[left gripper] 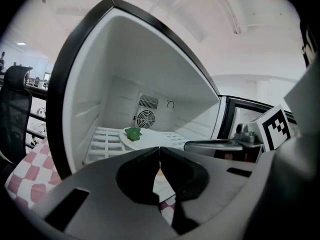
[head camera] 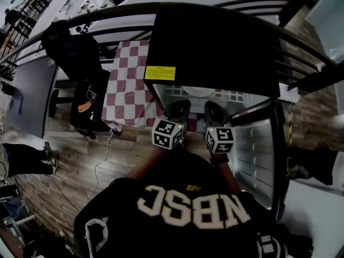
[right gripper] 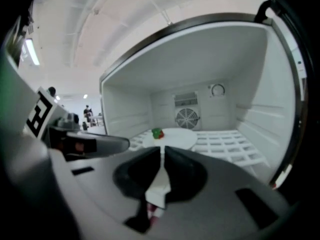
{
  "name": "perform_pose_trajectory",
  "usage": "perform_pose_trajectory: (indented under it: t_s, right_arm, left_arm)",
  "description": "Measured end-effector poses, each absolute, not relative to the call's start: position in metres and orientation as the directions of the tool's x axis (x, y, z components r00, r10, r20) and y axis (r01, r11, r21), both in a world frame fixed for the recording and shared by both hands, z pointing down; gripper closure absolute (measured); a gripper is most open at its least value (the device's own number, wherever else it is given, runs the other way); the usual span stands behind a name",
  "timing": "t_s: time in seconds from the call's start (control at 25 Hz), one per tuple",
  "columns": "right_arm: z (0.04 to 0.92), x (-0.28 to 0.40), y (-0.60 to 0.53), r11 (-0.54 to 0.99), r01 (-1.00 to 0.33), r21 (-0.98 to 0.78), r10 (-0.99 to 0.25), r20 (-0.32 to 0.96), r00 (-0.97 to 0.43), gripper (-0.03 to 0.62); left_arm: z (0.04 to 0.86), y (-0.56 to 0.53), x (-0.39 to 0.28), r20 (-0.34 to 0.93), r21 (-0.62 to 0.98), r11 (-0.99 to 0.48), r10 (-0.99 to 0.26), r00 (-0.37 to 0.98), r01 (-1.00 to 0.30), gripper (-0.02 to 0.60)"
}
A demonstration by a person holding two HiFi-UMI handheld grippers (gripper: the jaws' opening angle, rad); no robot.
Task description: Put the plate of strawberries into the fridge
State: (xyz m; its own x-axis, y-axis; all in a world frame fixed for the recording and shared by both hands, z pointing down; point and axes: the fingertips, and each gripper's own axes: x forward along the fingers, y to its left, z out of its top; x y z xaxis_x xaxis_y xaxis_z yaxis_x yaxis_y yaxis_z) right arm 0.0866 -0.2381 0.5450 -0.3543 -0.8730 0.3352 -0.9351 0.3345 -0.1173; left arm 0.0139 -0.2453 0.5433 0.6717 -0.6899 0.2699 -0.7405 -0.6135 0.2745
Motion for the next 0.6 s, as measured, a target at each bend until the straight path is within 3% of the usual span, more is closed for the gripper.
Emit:
perform_pose_trajectory:
  t_s: [0.6]
  right_arm:
    - [0.494, 0.090, -0.122, 0.348, -0.931, -0.110, -0.904, 0.223, -0.364, 0.566]
  left_arm:
    - [0.482, -0.139, 0.013, 0.127, 0.221, -0.619, -0.748, 0.651, -0.754, 0.561]
